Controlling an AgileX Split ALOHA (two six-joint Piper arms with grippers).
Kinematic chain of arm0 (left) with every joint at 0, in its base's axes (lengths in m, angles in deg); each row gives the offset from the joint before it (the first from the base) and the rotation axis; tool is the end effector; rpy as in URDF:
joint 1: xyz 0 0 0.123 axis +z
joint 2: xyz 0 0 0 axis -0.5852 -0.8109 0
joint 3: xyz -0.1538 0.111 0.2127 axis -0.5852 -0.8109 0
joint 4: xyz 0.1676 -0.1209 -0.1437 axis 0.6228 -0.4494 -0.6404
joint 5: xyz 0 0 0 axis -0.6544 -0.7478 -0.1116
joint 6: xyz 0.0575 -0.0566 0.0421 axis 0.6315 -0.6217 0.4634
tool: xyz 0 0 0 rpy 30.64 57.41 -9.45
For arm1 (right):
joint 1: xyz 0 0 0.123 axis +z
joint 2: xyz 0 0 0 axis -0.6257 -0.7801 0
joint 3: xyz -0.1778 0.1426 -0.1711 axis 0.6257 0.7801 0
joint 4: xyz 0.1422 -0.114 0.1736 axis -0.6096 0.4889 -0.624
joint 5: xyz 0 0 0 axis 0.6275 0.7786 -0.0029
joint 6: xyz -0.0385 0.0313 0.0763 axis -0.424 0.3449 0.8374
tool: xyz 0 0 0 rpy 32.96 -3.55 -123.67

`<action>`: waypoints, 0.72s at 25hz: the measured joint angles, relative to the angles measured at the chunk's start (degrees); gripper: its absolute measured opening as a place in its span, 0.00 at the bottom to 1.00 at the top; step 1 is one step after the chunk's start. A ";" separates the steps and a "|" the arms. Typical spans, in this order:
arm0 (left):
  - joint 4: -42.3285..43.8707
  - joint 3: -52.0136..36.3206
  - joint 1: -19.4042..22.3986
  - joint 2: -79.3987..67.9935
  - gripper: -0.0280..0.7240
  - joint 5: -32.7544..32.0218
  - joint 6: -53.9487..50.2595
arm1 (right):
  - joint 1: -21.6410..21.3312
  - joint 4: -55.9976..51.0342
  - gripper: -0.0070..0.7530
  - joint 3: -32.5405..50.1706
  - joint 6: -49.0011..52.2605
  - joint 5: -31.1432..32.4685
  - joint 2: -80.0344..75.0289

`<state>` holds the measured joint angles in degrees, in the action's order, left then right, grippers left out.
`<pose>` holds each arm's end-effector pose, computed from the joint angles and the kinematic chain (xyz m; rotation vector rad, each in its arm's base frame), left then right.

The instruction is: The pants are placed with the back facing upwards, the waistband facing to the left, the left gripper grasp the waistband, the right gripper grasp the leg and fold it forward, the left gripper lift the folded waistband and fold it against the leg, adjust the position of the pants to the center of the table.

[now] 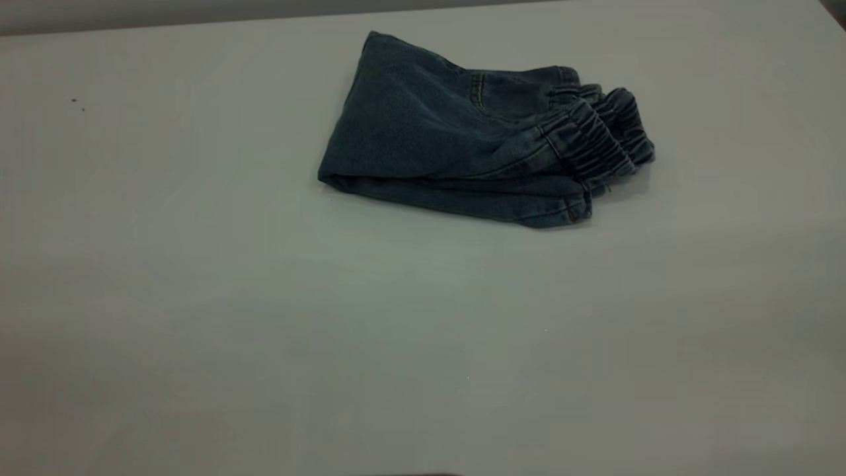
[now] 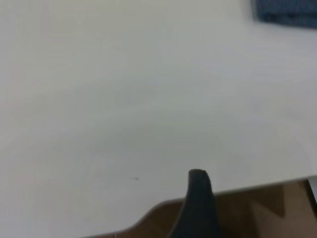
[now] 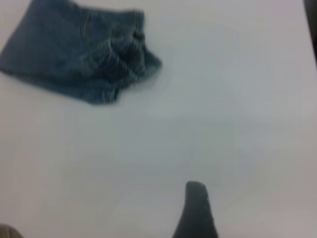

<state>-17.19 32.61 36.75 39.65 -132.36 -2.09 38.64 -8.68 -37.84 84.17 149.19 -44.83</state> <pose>-0.0051 -0.0127 0.2713 0.1551 2.1142 -0.0874 -0.0045 0.0122 0.2635 -0.0013 2.1432 0.1831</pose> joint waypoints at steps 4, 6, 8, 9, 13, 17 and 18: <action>-0.05 0.00 0.18 1.90 0.73 -0.44 0.00 | 0.10 -0.27 0.63 0.00 0.00 0.30 0.75; -0.05 0.00 0.18 1.90 0.73 -0.51 0.00 | 0.10 -0.33 0.63 0.00 0.00 0.30 0.75; -0.05 0.00 0.08 1.90 0.73 -0.57 0.00 | 0.10 -0.38 0.63 0.00 0.00 0.30 0.75; -0.05 0.00 0.01 1.90 0.73 -0.57 0.00 | 0.10 -0.38 0.63 0.00 0.00 0.30 0.75; -0.05 0.00 0.01 1.90 0.73 -0.57 0.00 | 0.10 -0.55 0.63 0.00 0.00 0.30 0.75; -0.05 0.00 0.01 1.90 0.73 -0.57 0.00 | 0.10 -0.55 0.63 0.00 0.00 0.30 0.75; -0.05 0.00 0.01 1.90 0.73 -0.57 0.00 | 0.10 -0.55 0.63 0.00 0.00 0.30 0.75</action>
<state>-17.24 32.61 36.76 41.55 -132.93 -2.09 38.73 -9.24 -37.84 84.17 149.49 -44.08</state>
